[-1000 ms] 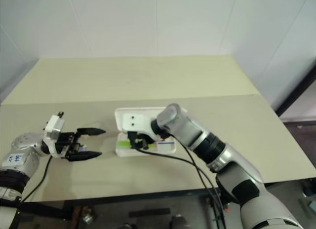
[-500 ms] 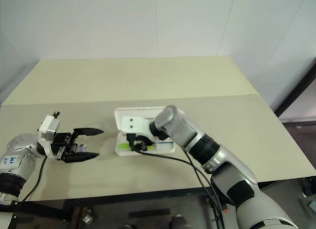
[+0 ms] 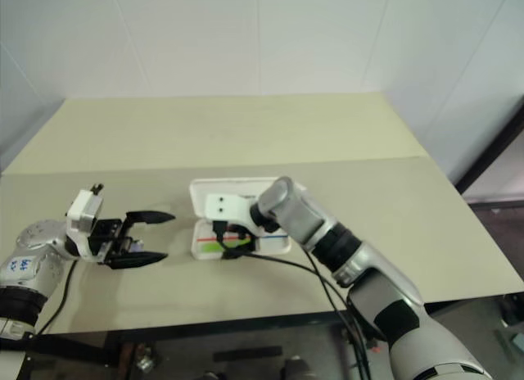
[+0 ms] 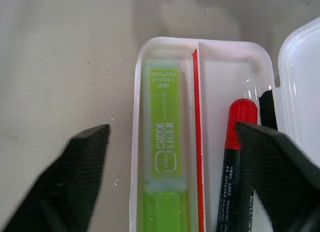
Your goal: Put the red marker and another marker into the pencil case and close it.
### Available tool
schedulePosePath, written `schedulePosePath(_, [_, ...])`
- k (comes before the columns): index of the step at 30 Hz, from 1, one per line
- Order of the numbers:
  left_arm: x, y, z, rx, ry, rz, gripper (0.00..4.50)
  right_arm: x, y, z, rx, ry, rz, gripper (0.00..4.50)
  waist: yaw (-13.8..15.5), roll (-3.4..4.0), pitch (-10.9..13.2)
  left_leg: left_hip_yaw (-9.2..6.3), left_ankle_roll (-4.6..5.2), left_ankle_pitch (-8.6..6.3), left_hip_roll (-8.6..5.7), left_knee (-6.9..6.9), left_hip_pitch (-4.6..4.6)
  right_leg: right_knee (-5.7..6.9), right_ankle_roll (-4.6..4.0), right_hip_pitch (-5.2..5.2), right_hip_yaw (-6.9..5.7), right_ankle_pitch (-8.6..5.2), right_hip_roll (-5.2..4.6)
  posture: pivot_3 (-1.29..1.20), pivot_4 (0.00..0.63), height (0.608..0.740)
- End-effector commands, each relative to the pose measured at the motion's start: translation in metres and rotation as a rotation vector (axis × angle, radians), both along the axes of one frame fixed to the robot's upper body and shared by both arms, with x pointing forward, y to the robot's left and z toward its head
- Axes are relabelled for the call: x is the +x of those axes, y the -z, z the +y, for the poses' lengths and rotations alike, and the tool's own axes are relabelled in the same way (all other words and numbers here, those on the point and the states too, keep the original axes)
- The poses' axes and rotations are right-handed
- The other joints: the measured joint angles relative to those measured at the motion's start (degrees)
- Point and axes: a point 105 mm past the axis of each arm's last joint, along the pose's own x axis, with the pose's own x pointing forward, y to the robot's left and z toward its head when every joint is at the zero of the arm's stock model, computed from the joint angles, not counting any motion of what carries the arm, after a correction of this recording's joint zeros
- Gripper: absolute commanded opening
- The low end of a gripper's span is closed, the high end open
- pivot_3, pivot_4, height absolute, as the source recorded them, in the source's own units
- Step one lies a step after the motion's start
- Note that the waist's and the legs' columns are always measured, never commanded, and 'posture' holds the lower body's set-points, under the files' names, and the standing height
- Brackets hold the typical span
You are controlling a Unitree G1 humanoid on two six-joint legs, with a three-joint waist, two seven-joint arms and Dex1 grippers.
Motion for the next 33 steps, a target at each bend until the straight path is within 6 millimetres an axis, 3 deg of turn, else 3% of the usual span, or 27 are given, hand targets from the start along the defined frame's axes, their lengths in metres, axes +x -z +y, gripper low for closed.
schedulePosePath(1, [-0.011,-0.012,-0.002,0.007,0.112,-0.055,4.50,-0.010,-0.030,0.004,0.082,-0.042,-0.034,4.46,0.0,0.00,0.0,0.00,0.00,0.00,0.00,-0.01,0.00,0.00,0.00,0.00,0.00,0.00,0.00,0.00,0.150,0.740])
schedulePosePath(7, [-0.007,-0.017,-0.002,-0.022,0.002,-0.122,4.50,-0.031,-0.063,-0.014,0.254,-0.034,-0.023,4.46,0.2,-0.01,0.0,-0.03,0.00,-0.01,0.01,-0.05,-0.01,-0.07,0.00,0.02,-0.02,0.00,-0.02,0.00,0.150,0.740])
schedulePosePath(16, [0.001,-0.026,0.000,-0.078,-0.319,-0.193,4.50,-0.059,-0.062,-0.066,0.403,0.049,-0.018,4.46,0.4,-0.03,0.0,-0.04,0.10,-0.09,0.00,-0.09,-0.01,-0.33,0.02,0.14,-0.05,0.01,-0.10,0.00,0.150,0.740])
schedulePosePath(24, [0.004,0.001,0.023,-0.051,-0.697,-0.113,4.50,-0.043,-0.049,-0.116,0.428,0.313,-0.047,4.46,0.4,-0.05,0.0,-0.04,0.13,-0.12,0.02,-0.09,0.05,-0.43,0.10,0.18,0.14,0.07,-0.10,0.00,0.150,0.740])
schedulePosePath(28, [0.011,0.012,0.038,-0.050,-0.894,-0.070,4.50,-0.036,-0.046,-0.129,0.430,0.383,-0.055,4.46,0.5,-0.05,0.0,0.00,0.13,-0.12,-0.01,-0.08,0.05,-0.59,0.16,0.22,0.20,0.20,-0.10,0.00,0.150,0.740])
schedulePosePath(33, [0.005,0.027,0.050,-0.060,-1.036,0.017,4.50,-0.031,-0.040,-0.141,0.412,0.427,-0.053,4.46,0.4,-0.08,0.0,0.02,0.17,-0.15,-0.02,-0.10,0.04,-0.70,0.20,0.22,0.30,0.25,-0.10,0.00,0.150,0.740])
